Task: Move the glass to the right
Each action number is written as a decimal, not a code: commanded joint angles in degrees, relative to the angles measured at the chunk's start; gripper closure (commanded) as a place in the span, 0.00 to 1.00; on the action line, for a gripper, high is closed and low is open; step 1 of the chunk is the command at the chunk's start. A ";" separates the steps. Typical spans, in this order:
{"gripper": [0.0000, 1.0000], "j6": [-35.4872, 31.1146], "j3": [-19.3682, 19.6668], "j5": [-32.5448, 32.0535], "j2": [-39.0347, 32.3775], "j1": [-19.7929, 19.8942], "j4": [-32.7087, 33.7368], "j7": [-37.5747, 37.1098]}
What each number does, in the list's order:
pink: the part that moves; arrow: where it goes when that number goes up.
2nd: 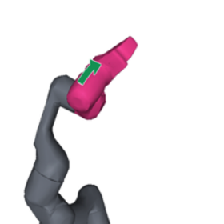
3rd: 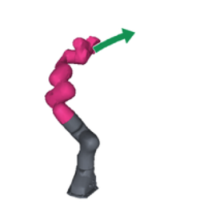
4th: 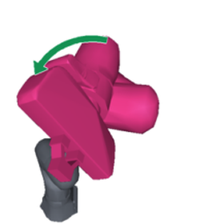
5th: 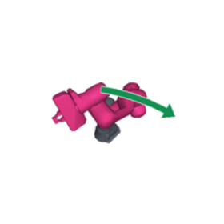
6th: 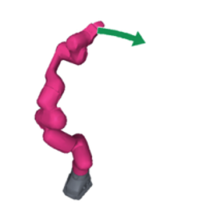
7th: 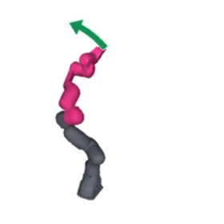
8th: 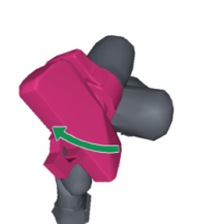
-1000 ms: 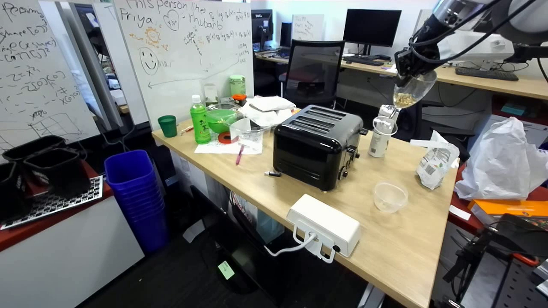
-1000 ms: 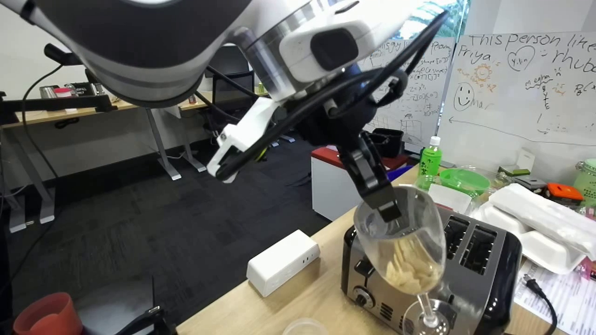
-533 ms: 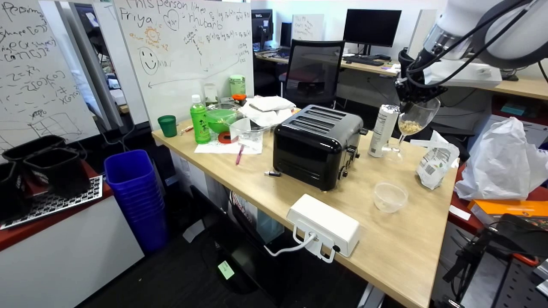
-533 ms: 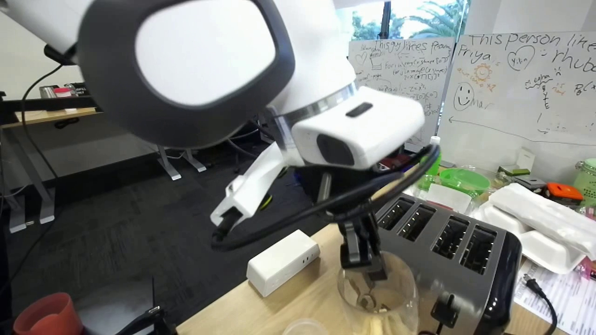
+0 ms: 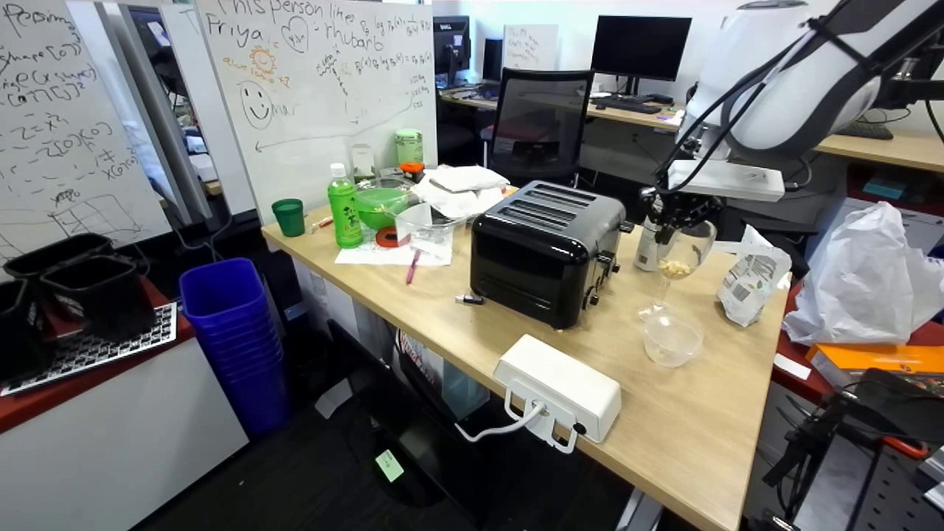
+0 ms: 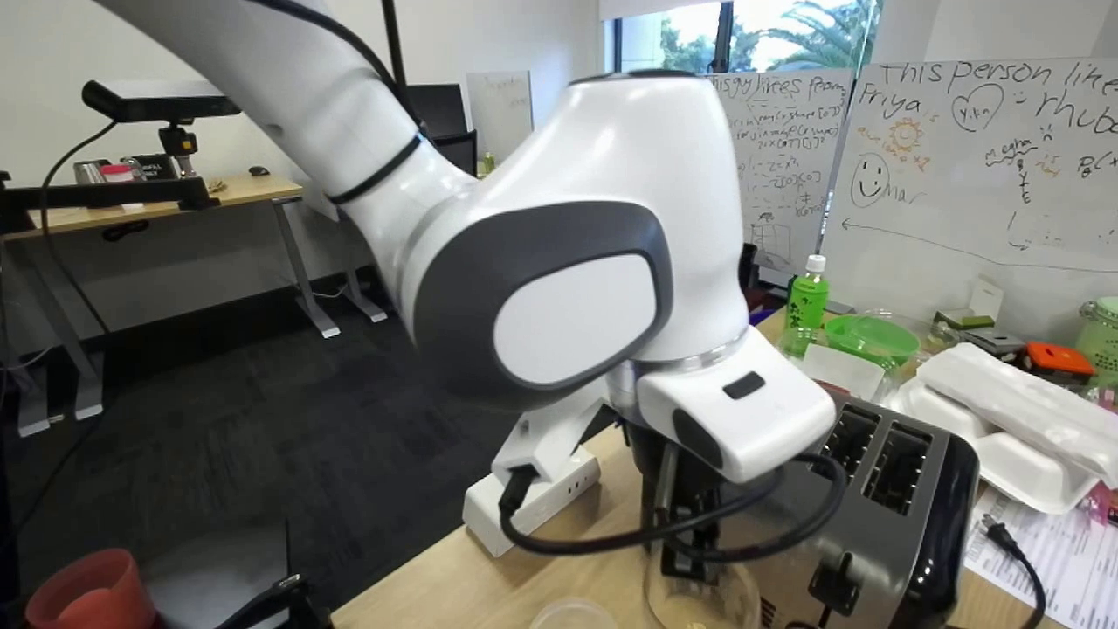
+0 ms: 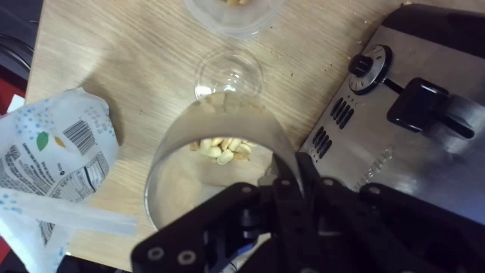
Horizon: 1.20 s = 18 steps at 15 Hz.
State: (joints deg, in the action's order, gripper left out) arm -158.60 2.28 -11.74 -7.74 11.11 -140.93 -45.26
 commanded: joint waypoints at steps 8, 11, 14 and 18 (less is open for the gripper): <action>0.54 0.74 5.68 8.86 -5.65 -6.50 6.48 4.71; 0.32 0.27 6.93 7.39 -4.66 -7.62 5.78 4.19; 0.12 -1.25 6.95 7.16 -1.61 -8.72 3.93 4.83; 0.00 -2.05 5.74 7.13 4.84 -9.92 1.11 5.00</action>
State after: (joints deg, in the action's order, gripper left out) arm -159.37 8.12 -4.68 -7.65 1.81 -136.32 -41.52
